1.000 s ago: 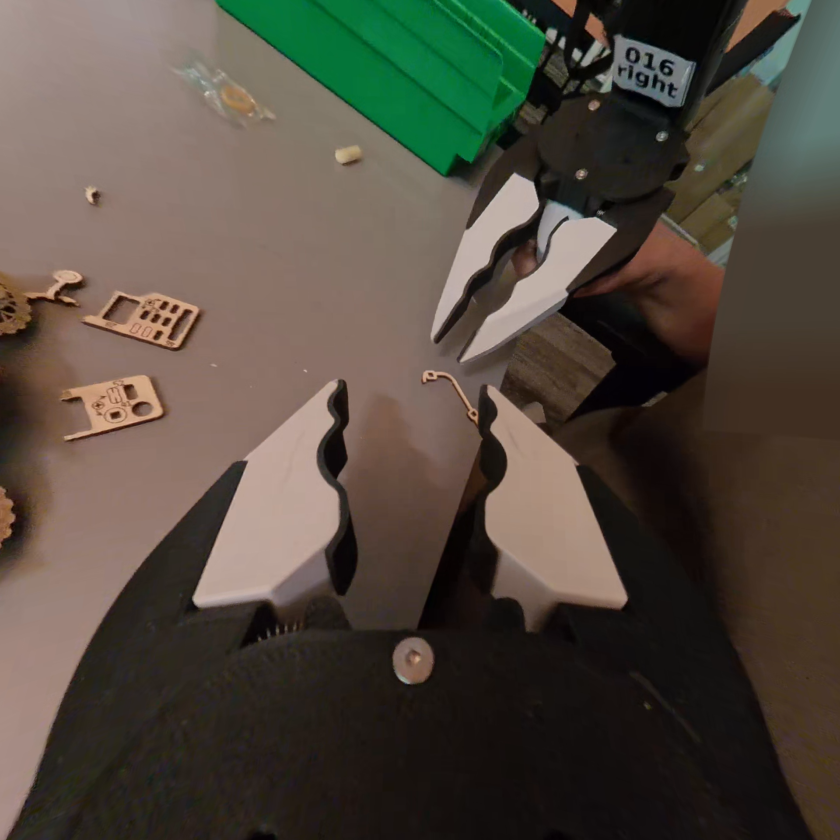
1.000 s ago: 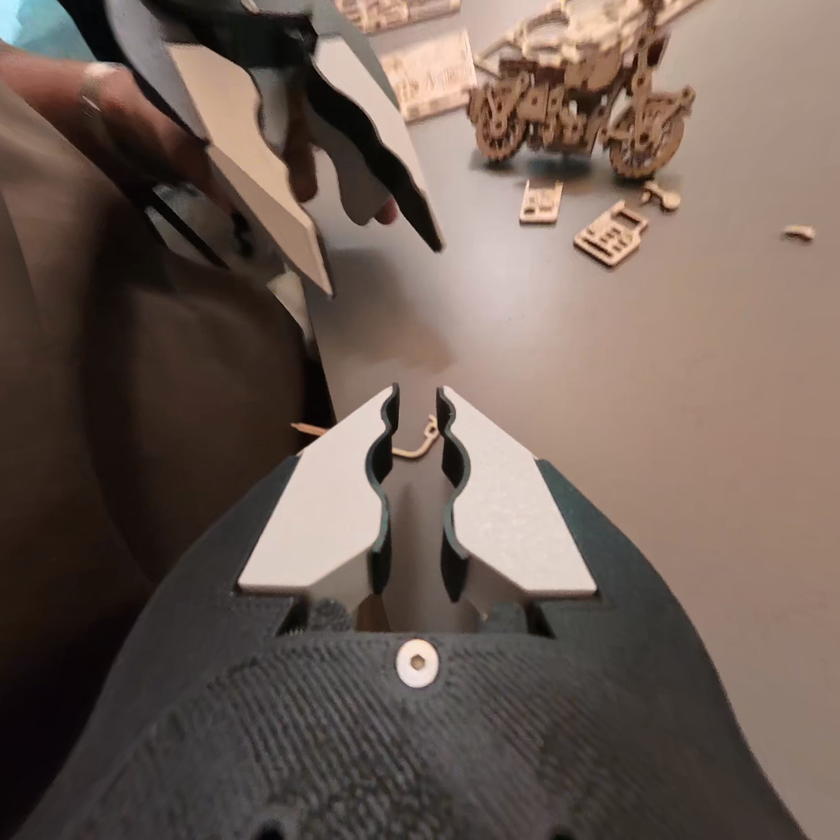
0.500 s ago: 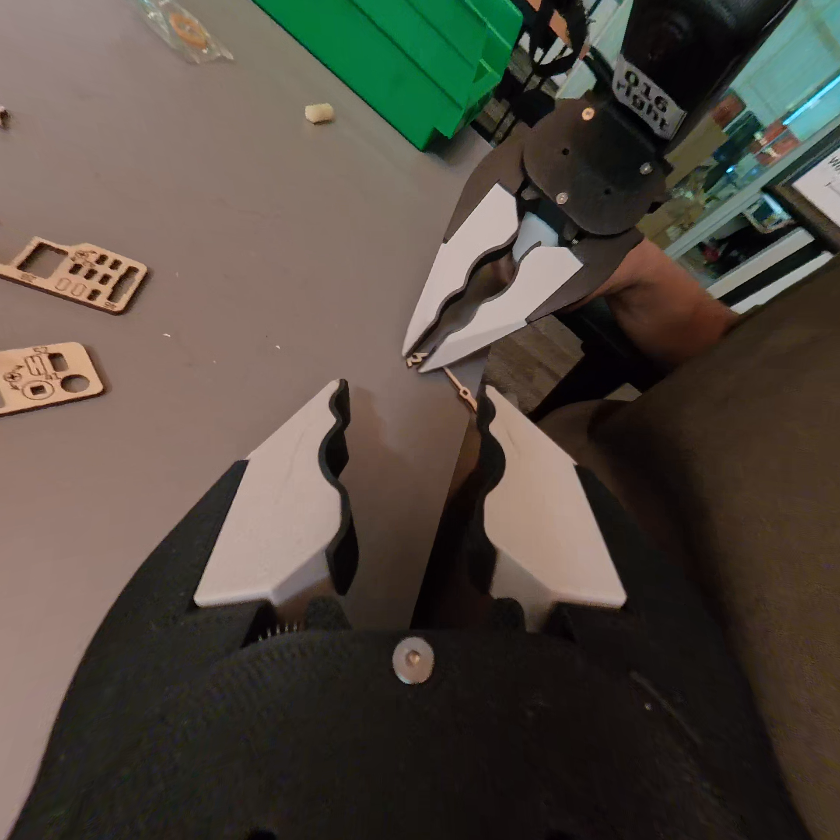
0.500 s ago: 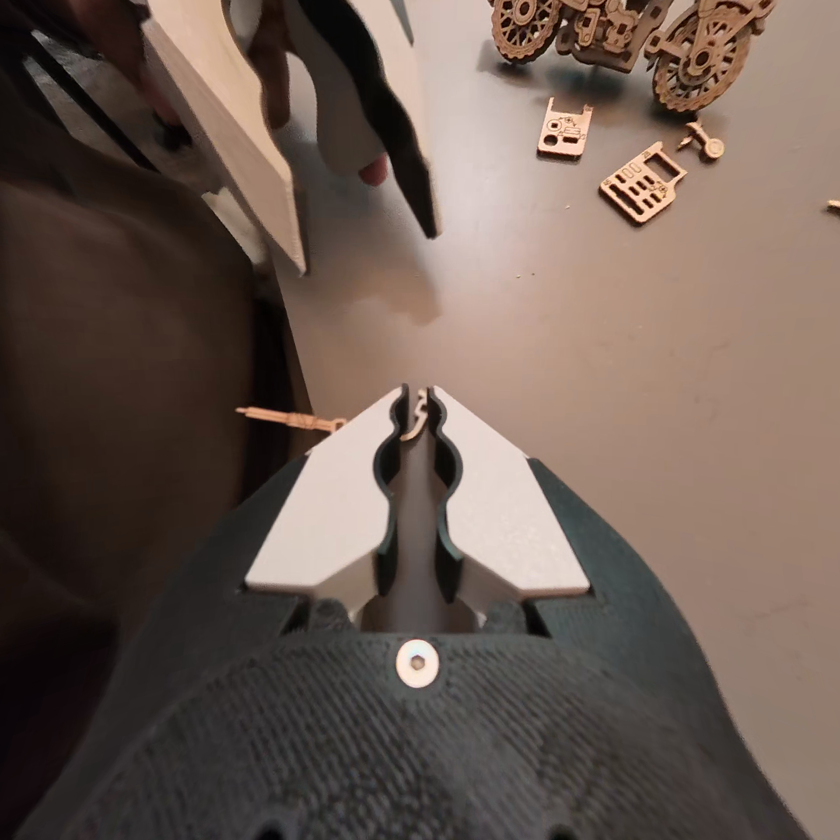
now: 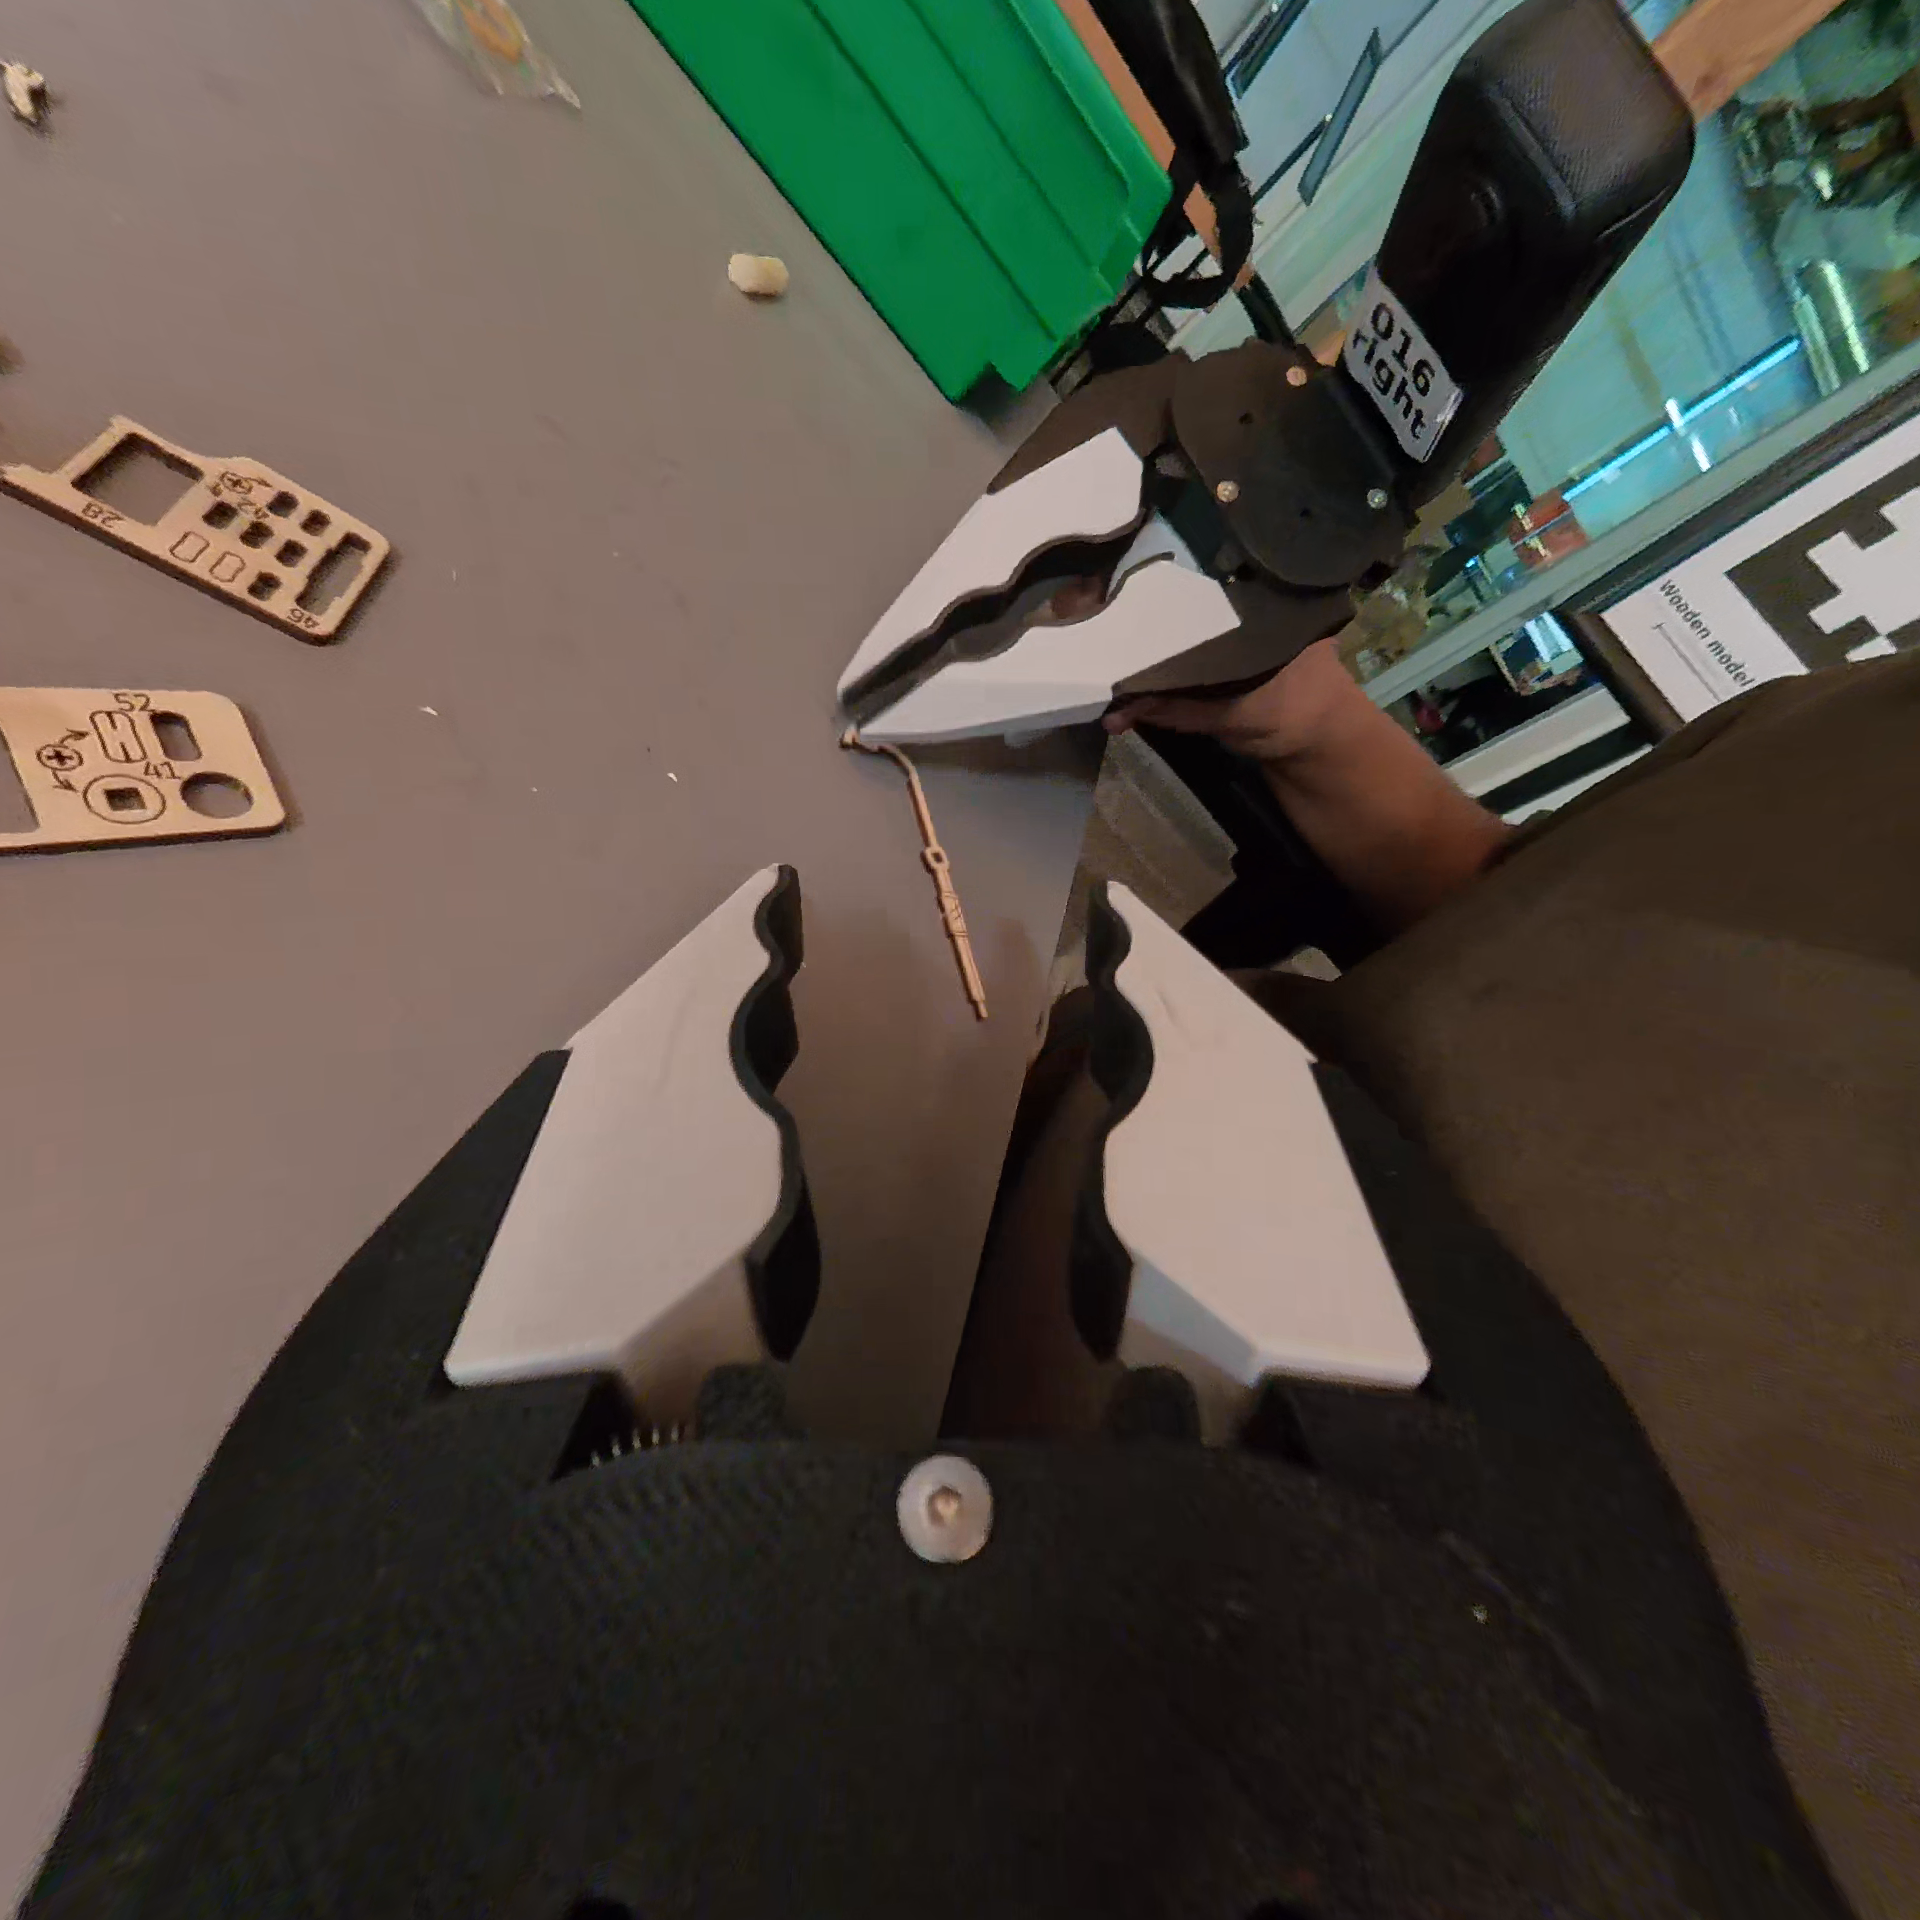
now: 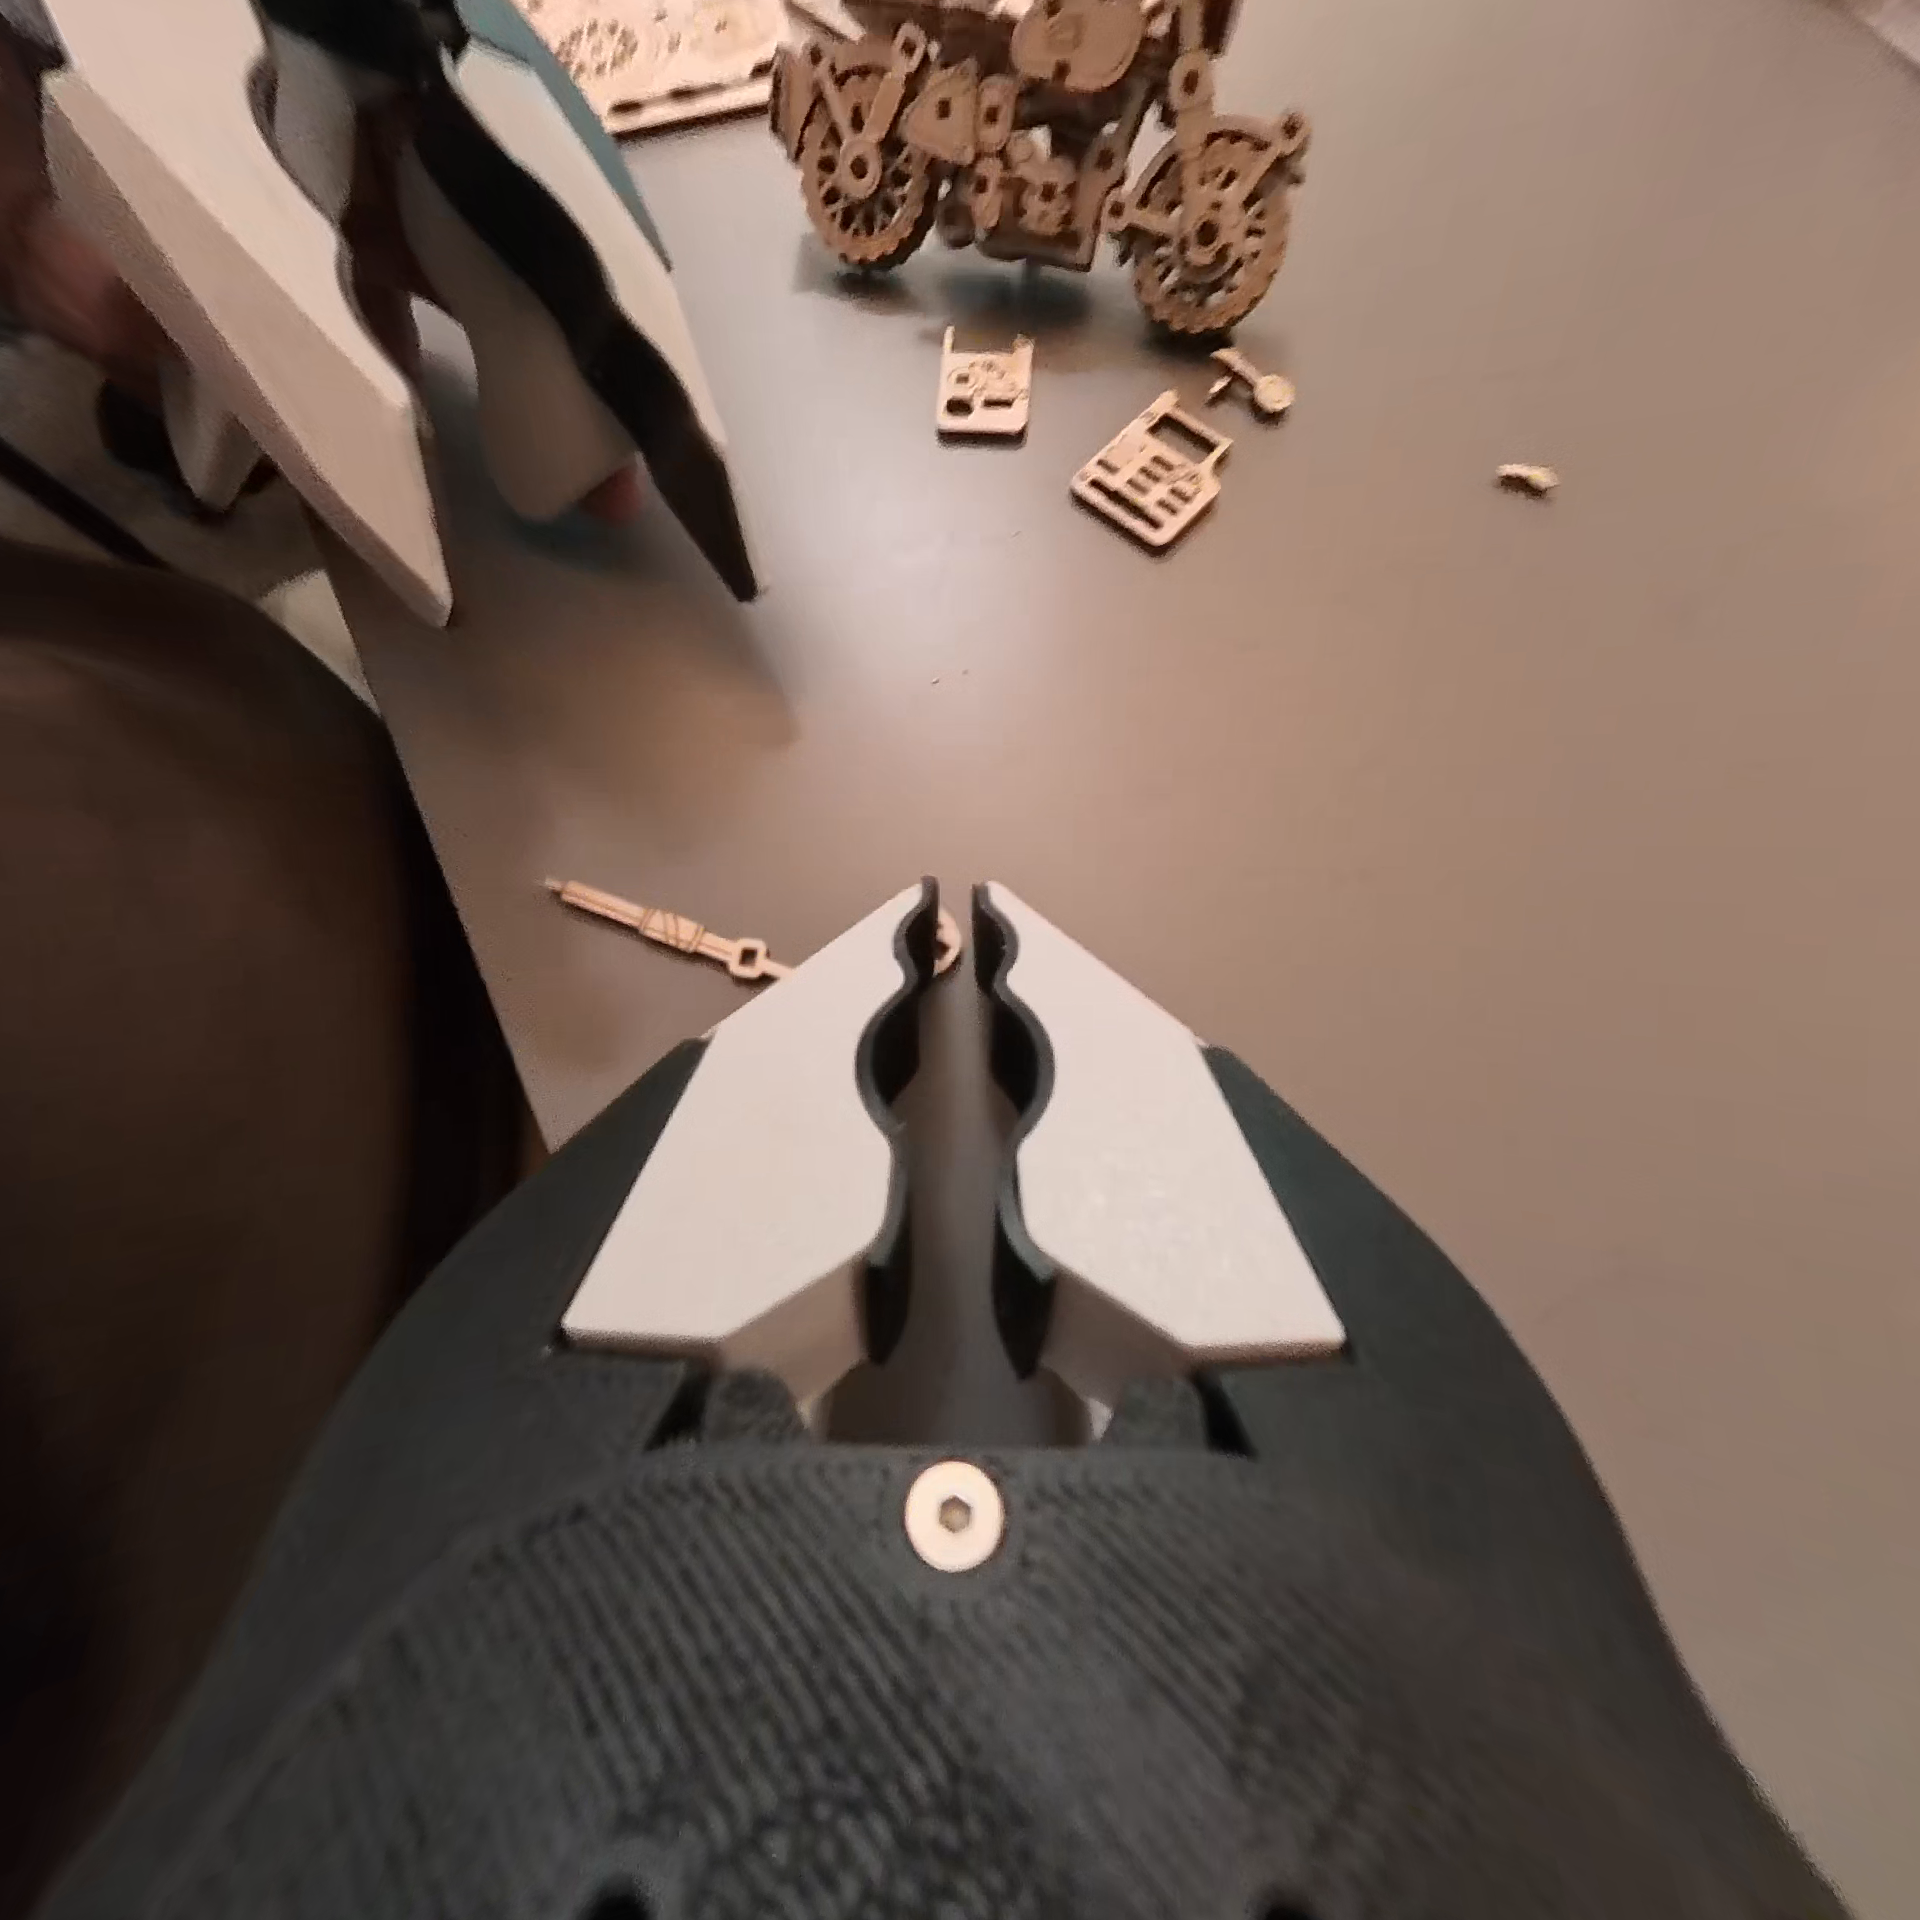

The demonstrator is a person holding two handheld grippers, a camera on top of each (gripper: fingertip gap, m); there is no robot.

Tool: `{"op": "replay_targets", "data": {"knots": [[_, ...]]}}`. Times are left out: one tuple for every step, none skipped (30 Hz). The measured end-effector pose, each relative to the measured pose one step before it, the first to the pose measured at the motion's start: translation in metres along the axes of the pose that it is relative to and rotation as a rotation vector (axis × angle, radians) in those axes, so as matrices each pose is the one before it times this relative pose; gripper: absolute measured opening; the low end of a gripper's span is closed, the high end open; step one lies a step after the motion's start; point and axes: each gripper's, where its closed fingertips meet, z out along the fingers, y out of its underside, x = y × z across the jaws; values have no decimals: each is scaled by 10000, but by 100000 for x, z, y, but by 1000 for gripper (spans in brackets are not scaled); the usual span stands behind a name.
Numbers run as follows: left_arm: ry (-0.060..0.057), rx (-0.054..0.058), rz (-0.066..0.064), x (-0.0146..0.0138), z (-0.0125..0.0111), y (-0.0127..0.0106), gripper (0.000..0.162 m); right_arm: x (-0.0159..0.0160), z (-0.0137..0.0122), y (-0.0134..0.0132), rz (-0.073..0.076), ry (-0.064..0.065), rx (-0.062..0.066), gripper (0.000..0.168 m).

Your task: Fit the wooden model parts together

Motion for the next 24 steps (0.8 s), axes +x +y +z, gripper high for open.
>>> {"op": "replay_targets", "data": {"knots": [[20,37,-24,-26,-27,-83,53,249,-226,-411,134,34,269,5],[9,21,13,-20,-11,-56,53,149,-329,-446,157,-23,328,6],[4,5,27,0,-4,-34,53,132,-300,-499,181,-55,345,7],[24,-37,27,24,1,35,53,-61,-335,-408,152,-204,310,8],[53,-74,19,60,31,81,51,-198,-321,-298,98,-301,249,9],[42,-72,-5,34,43,91,51,-123,-306,-127,54,-235,161,11],[22,-49,-29,-7,37,53,51,-290,-281,-29,-49,-315,104,13],[17,-36,-30,-10,35,43,51,-435,-255,58,-120,-353,44,14],[16,-31,-25,-18,29,37,51,-297,-194,35,-157,-224,21,15],[4,-20,-32,-29,14,17,51,-148,-146,-25,-148,-70,18,16],[9,-11,-38,-28,14,11,51,-191,-72,48,-162,-76,-55,16],[24,-3,-44,-16,2,-5,51,-33,9,181,-156,23,-125,17],[38,6,-48,4,-23,-22,51,54,99,281,-129,75,-170,18],[49,4,-52,12,-11,-22,51,-83,173,335,-96,-22,-194,19],[58,-6,-51,17,-16,-1,51,-128,207,318,-70,-65,-197,22],[53,-5,-51,24,-20,-2,51,-164,207,232,-37,-92,-178,25],[42,1,-42,9,-19,-17,51,-106,171,197,-44,-52,-159,25],[32,-2,-20,26,-13,3,51,-21,107,153,-49,16,-105,26],[4,-11,8,-3,-17,16,51,12,48,77,-32,19,-50,26],[-18,-27,34,-14,-18,46,51,-4,-36,29,-14,-8,-3,26],[-27,-36,57,14,-9,67,51,-35,-68,-38,1,-33,40,27],[-30,-35,70,16,-2,79,51,-65,-113,-102,-8,-41,80,28],[-30,-36,68,25,-6,73,51,-78,-115,-99,-26,-31,81,28],[-29,-36,54,12,32,60,51,-107,-84,-69,-44,-48,53,28]]}}
